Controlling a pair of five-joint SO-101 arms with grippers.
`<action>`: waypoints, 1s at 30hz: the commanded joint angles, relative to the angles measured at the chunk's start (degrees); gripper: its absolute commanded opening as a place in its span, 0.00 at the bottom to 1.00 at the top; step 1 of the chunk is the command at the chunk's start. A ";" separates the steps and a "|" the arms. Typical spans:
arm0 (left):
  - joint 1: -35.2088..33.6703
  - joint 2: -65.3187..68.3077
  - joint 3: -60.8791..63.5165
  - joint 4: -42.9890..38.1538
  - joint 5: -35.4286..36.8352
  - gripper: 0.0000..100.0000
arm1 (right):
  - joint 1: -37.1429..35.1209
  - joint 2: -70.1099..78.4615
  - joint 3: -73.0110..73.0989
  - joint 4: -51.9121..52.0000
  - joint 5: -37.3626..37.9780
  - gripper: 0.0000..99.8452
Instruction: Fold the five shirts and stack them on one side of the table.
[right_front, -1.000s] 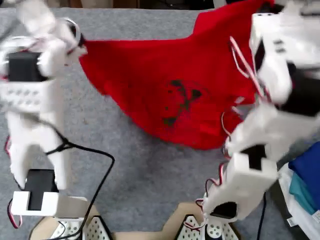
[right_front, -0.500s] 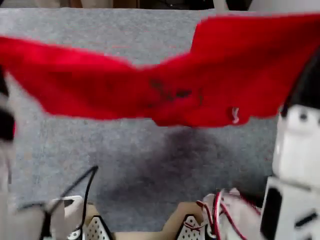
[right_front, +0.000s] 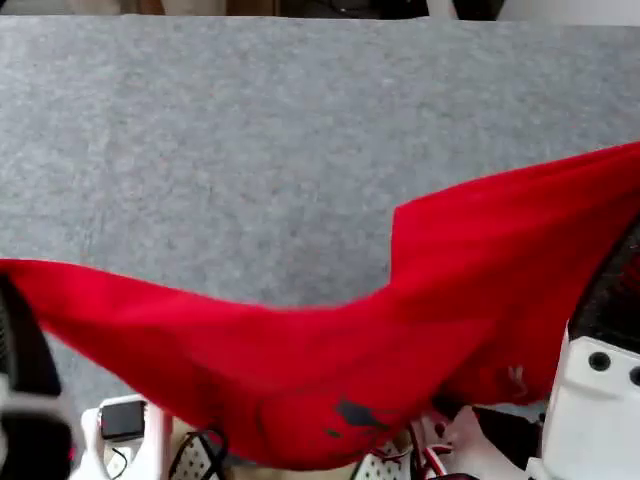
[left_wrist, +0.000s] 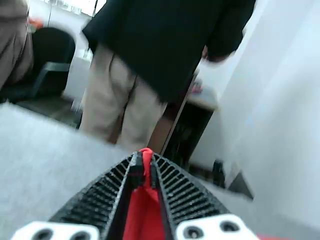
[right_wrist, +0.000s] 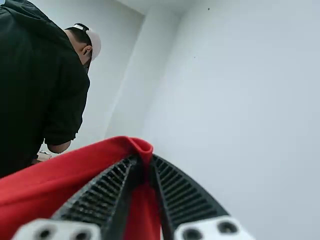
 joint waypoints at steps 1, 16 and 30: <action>-0.62 -0.13 12.75 -3.96 -0.44 0.02 | 0.31 1.54 3.21 -0.62 0.00 0.00; -0.70 2.51 73.67 -71.82 -1.14 0.02 | -6.64 26.77 35.30 -17.67 -1.23 0.00; -0.53 53.76 46.59 -87.47 -5.89 0.02 | -6.81 54.46 32.40 -38.24 -5.36 0.00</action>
